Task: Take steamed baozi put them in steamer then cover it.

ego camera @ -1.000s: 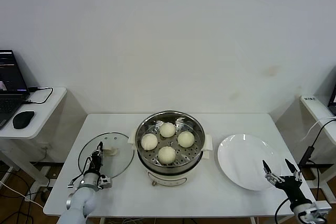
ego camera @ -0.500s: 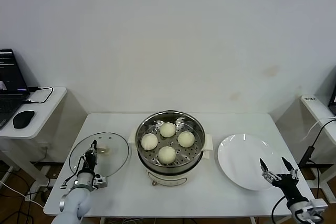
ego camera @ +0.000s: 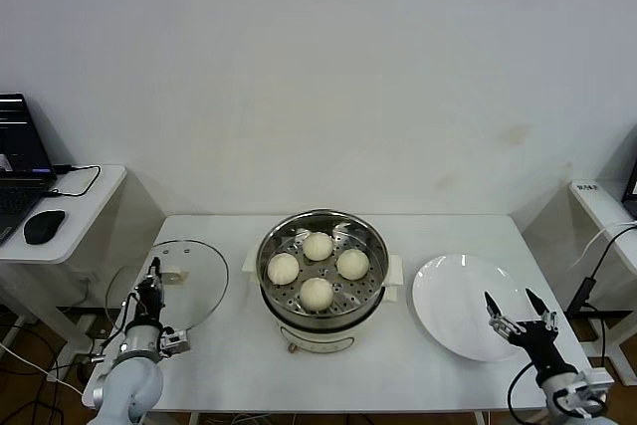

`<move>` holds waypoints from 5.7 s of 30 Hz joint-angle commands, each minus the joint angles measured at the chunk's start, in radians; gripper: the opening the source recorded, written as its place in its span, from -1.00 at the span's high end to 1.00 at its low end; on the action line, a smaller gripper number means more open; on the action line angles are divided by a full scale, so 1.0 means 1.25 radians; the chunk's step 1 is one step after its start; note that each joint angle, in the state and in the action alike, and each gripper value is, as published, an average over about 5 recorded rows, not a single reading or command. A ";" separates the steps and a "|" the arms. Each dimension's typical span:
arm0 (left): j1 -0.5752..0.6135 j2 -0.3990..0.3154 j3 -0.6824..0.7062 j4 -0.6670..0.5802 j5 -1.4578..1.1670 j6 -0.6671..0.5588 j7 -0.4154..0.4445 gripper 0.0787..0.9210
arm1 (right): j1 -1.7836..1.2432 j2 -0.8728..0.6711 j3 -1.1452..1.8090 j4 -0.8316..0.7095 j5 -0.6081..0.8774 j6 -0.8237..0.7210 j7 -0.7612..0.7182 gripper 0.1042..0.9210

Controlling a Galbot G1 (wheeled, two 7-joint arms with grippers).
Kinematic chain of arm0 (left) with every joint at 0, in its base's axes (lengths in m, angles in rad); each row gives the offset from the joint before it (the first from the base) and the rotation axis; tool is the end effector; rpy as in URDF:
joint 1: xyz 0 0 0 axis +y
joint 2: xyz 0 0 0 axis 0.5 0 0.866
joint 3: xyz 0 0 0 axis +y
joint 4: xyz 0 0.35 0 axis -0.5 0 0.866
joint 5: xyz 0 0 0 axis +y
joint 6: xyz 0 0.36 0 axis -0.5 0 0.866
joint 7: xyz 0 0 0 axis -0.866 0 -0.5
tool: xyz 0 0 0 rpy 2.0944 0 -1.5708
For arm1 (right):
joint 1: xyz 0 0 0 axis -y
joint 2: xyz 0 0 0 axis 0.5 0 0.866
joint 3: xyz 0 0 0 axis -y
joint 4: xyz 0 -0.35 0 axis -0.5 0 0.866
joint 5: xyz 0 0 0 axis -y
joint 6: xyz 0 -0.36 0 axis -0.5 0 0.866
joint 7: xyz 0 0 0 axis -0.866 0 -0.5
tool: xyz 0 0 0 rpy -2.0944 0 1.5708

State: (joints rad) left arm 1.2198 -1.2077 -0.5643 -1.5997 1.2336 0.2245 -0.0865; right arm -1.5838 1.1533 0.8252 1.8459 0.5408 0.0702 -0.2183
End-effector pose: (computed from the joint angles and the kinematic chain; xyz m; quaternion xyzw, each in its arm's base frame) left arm 0.3006 0.1343 -0.3694 0.0727 -0.6821 -0.7204 0.1021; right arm 0.1878 -0.1963 -0.3314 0.0307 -0.9985 -0.0217 0.0403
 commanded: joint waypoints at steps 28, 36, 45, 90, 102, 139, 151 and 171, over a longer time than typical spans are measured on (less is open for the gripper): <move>-0.052 -0.166 0.351 -0.346 0.274 0.303 0.256 0.85 | 0.033 0.001 0.001 -0.029 -0.002 -0.014 0.000 -0.76; -0.100 -0.226 0.422 -0.302 0.327 0.303 0.302 0.85 | 0.042 0.007 -0.001 -0.043 -0.010 -0.013 -0.001 -0.76; -0.124 -0.296 0.476 -0.236 0.359 0.303 0.310 0.85 | 0.040 0.008 0.003 -0.057 -0.011 -0.008 -0.003 -0.76; -0.146 -0.313 0.487 -0.157 0.367 0.304 0.336 0.85 | 0.054 0.011 -0.001 -0.087 -0.025 -0.002 -0.008 -0.76; -0.150 -0.314 0.484 -0.148 0.363 0.303 0.329 0.85 | 0.056 0.013 -0.002 -0.091 -0.026 -0.001 -0.009 -0.76; -0.091 -0.277 0.506 -0.276 0.313 0.299 0.326 -0.33 | 0.061 0.024 -0.008 -0.105 -0.035 0.005 -0.010 -0.76; -0.057 -0.249 0.516 -0.352 0.316 0.298 0.347 -0.77 | 0.058 0.024 -0.008 -0.102 -0.036 0.003 -0.009 -0.76; 0.200 -0.081 -0.036 -0.523 -0.648 0.053 0.063 -0.77 | -0.011 -0.029 -0.104 0.091 -0.031 -0.120 0.085 -0.76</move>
State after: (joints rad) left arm 1.2756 -1.3950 -0.1524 -2.2110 1.2638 0.5108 0.2287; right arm -1.5701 1.1494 0.7793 1.8346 0.5003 0.0023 -0.1839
